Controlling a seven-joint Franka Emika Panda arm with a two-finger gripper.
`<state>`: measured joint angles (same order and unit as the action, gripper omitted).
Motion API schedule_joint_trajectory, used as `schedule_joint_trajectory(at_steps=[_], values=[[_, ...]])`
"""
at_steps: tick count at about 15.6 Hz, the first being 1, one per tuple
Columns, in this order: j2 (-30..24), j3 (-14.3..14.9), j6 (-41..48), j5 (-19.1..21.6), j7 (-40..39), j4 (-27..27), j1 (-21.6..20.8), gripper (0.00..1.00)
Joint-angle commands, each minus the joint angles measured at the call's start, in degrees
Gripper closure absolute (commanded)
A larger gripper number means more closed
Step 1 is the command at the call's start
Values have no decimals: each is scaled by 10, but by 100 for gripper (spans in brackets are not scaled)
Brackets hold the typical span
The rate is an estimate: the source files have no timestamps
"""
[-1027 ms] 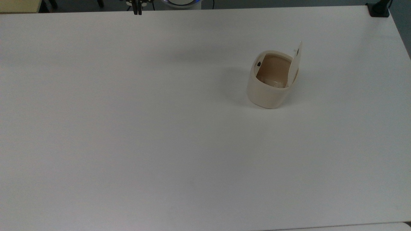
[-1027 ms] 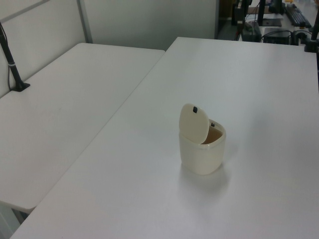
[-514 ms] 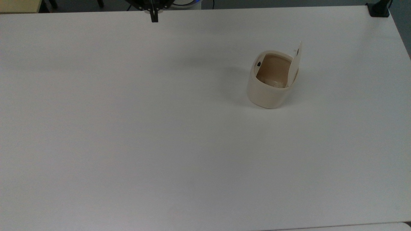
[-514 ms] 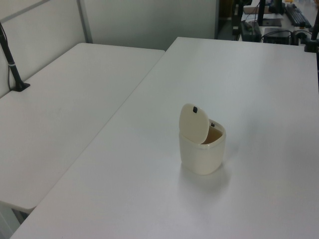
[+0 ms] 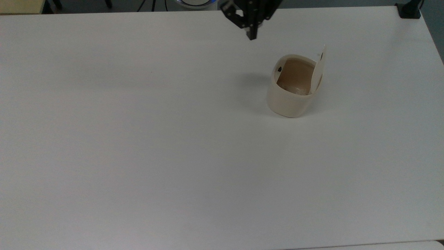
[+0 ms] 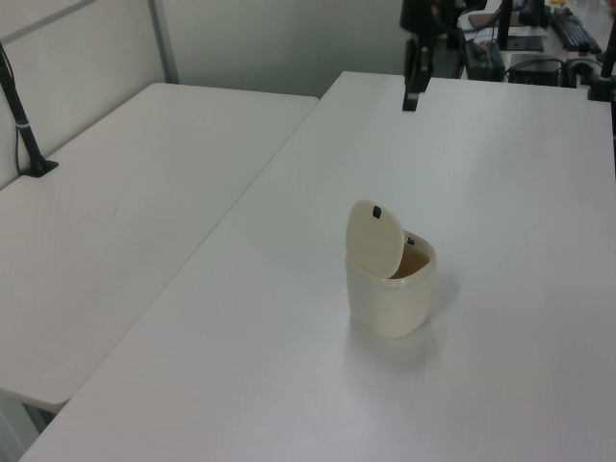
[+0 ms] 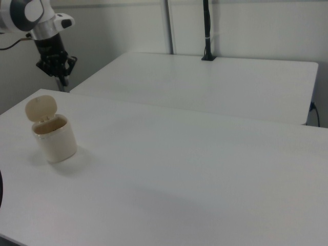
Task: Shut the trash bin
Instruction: 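Lower the gripper to the back of the raised bin lid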
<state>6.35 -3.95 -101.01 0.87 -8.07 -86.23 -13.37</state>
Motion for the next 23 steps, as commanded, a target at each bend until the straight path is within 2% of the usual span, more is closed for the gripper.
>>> schedule_joint_trajectory(at_steps=[1,5,8,11,15,19,23], values=[[14,9,-81,18,-12,-6,-58,96],[35,9,-154,14,-12,-6,-118,94],[55,10,-173,8,-12,-5,-155,94],[74,10,-178,0,-24,-5,-171,94],[87,10,-197,-13,-41,-5,-173,94],[87,11,-189,-17,-104,-8,-167,94],[85,17,-123,-34,-151,-8,-156,94]])
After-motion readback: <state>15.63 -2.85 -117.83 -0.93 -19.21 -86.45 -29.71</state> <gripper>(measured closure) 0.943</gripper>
